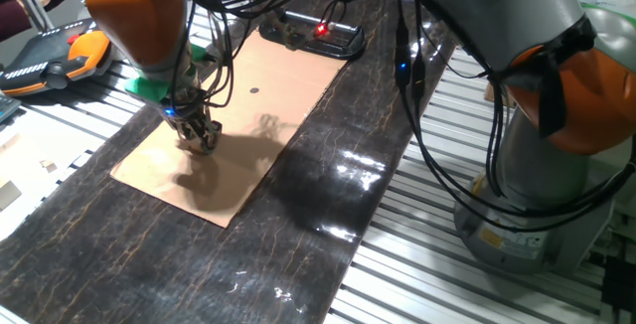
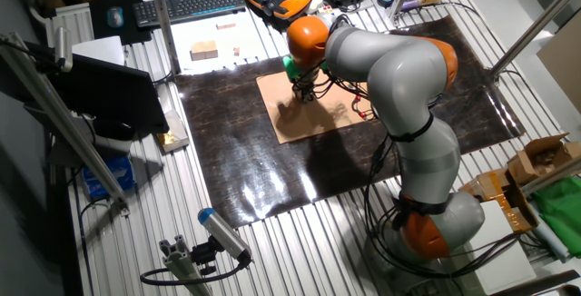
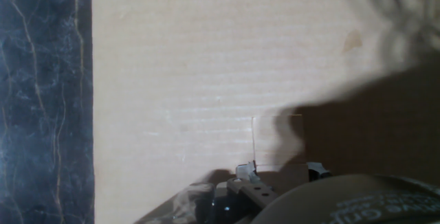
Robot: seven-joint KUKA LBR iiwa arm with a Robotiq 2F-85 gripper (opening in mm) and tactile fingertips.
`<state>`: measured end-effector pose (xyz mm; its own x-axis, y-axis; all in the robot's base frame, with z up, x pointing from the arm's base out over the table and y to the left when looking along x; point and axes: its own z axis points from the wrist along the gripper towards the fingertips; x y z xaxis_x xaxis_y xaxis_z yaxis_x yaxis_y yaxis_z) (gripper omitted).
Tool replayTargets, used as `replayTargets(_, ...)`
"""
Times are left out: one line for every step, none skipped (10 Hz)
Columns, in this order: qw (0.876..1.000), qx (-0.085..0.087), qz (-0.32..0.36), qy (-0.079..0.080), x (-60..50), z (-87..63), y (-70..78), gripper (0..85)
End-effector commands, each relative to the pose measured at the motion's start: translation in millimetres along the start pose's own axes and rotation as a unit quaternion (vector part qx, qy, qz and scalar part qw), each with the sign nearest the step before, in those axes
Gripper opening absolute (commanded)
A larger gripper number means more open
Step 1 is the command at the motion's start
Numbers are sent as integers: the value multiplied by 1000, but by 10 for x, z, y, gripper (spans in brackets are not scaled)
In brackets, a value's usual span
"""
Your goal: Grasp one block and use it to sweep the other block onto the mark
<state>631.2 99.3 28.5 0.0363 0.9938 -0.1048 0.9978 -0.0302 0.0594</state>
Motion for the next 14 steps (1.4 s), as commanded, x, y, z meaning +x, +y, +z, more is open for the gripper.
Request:
replayTargets(1000, 0, 0, 0, -15, 5, -5, 7)
replayTargets(1000, 0, 0, 0, -25, 6, -9, 7)
replayTargets(1000, 0, -1, 0, -36, 7, -13, 7)
replayTargets(1000, 0, -2, 0, -53, 10, -16, 7)
replayTargets(1000, 0, -3, 1, -71, 14, -18, 7)
replayTargets(1000, 0, -4, 1, -84, 17, -18, 7)
replayTargets(1000, -1, -4, 0, -94, 19, -22, 7)
replayTargets(1000, -1, -4, 0, -99, 17, -22, 7)
replayTargets(1000, -1, -5, -1, -106, 12, -22, 7)
replayTargets(1000, -1, -6, -1, -115, 8, -20, 7)
replayTargets(1000, -1, -7, -1, -125, 7, -20, 7)
replayTargets(1000, -1, -7, -1, -135, 6, -20, 7)
replayTargets(1000, -2, -8, -1, -139, 7, -20, 7)
replayTargets(1000, -2, -8, -2, -139, 6, -20, 7)
